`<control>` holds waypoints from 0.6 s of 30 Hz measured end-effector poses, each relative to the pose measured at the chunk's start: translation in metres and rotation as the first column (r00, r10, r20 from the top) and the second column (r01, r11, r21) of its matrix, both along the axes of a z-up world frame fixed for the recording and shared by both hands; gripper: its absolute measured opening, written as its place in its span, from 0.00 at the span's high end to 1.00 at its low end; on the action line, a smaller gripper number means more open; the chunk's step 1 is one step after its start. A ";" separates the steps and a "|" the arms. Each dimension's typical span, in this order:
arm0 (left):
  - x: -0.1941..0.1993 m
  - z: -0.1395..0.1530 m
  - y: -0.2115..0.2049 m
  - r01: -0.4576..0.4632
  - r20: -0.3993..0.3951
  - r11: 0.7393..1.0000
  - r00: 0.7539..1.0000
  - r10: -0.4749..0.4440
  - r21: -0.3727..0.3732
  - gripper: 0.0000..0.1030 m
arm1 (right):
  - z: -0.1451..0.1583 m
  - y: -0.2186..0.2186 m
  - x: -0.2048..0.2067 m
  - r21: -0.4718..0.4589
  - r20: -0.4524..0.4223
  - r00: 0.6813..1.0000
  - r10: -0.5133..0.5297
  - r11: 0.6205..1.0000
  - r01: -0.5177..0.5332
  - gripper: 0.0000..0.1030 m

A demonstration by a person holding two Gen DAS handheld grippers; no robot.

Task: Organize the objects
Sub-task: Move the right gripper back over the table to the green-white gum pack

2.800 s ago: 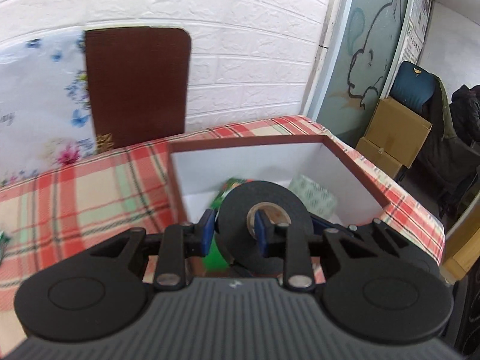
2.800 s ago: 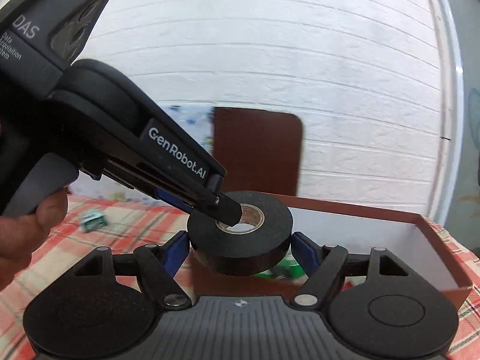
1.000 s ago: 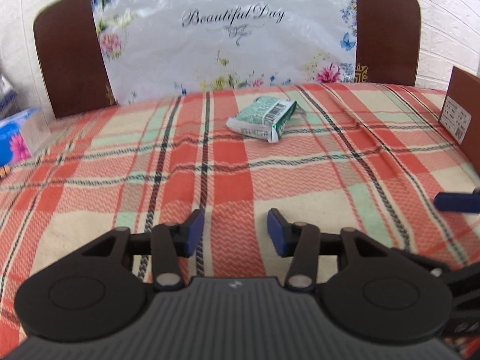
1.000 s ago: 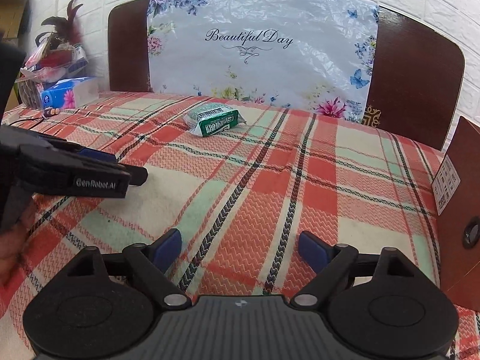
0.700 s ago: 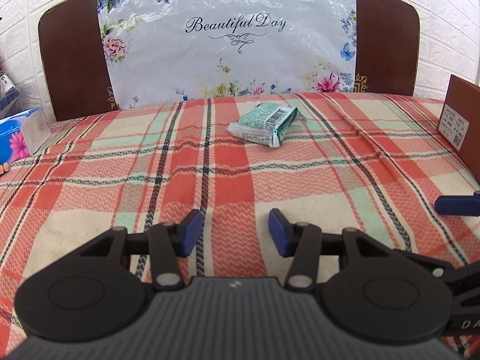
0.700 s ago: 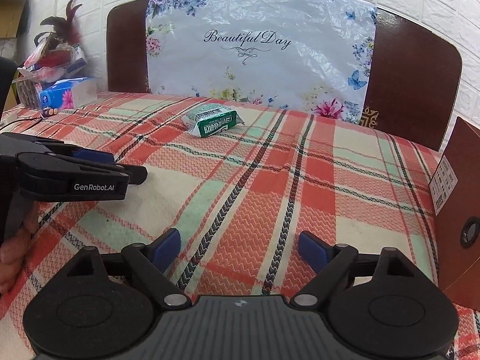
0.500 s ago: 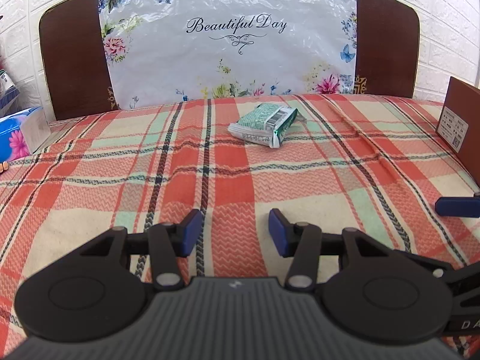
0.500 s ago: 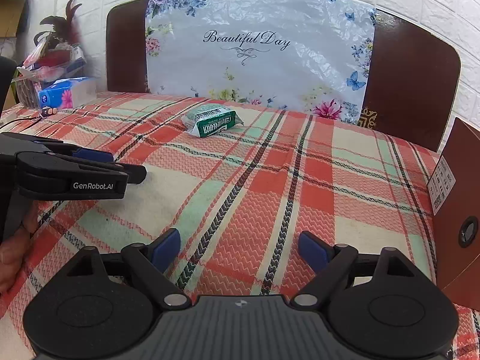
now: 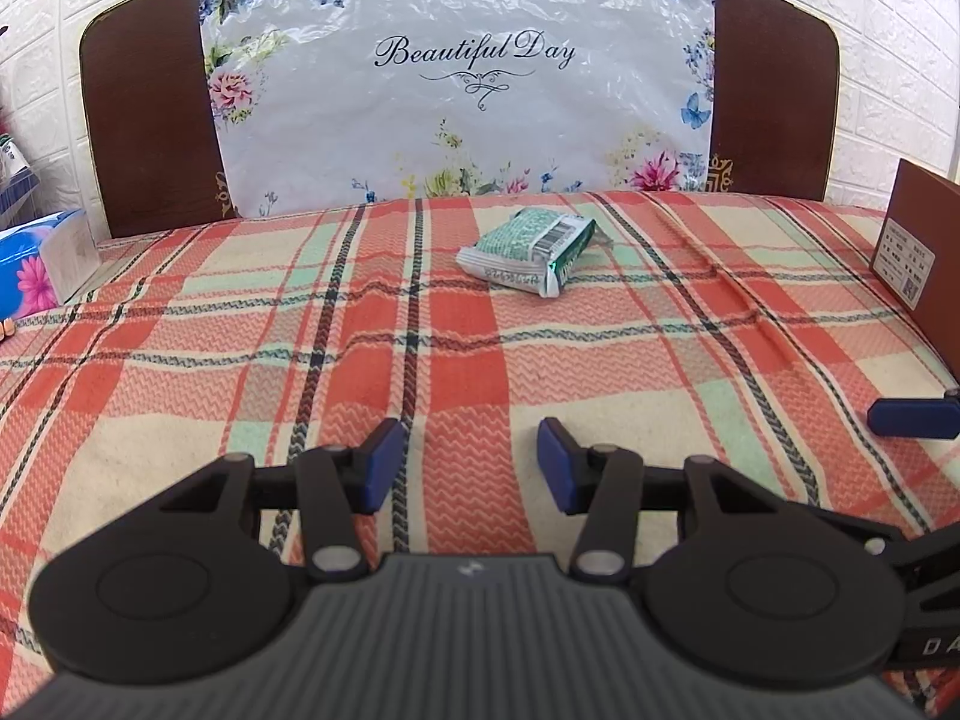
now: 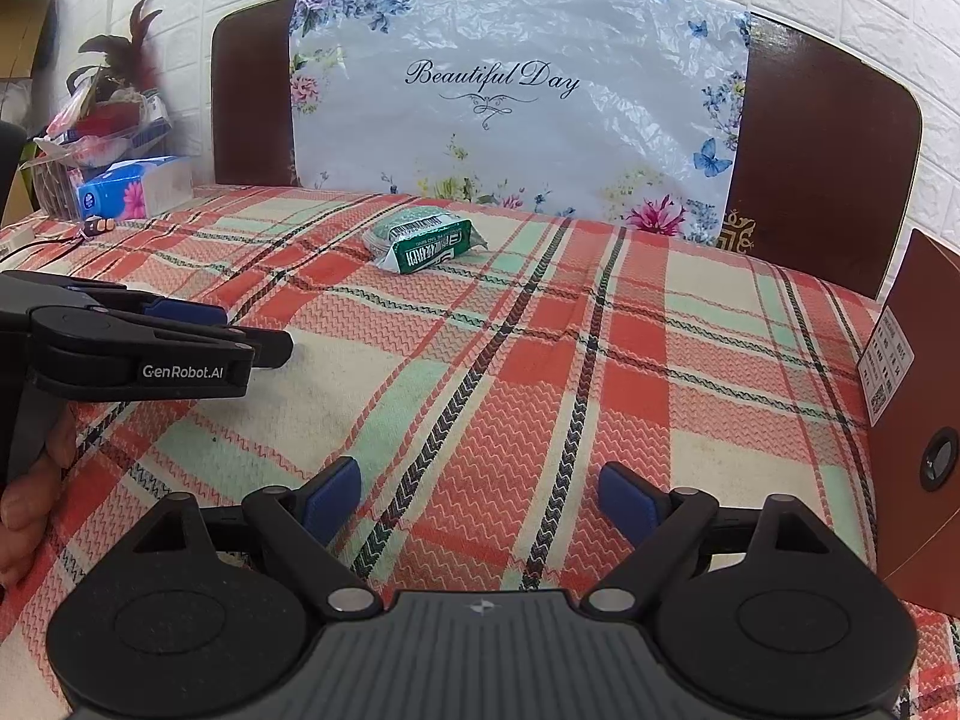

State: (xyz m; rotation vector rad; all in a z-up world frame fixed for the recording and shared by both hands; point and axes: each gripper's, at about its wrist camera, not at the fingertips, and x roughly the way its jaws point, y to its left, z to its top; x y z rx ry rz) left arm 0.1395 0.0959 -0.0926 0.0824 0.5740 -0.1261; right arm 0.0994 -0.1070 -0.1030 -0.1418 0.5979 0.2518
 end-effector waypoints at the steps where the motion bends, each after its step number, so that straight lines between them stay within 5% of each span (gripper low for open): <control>1: 0.000 0.000 0.000 0.000 0.000 1.000 1.000 0.000 -0.001 0.50 | 0.000 0.000 0.001 0.001 -0.003 1.000 0.000 1.000 0.000 0.15; 18: 0.005 0.002 0.025 -0.164 0.012 0.979 0.986 0.167 -0.119 0.53 | 0.004 0.047 0.071 -0.053 -0.006 0.993 0.121 0.991 -0.121 0.11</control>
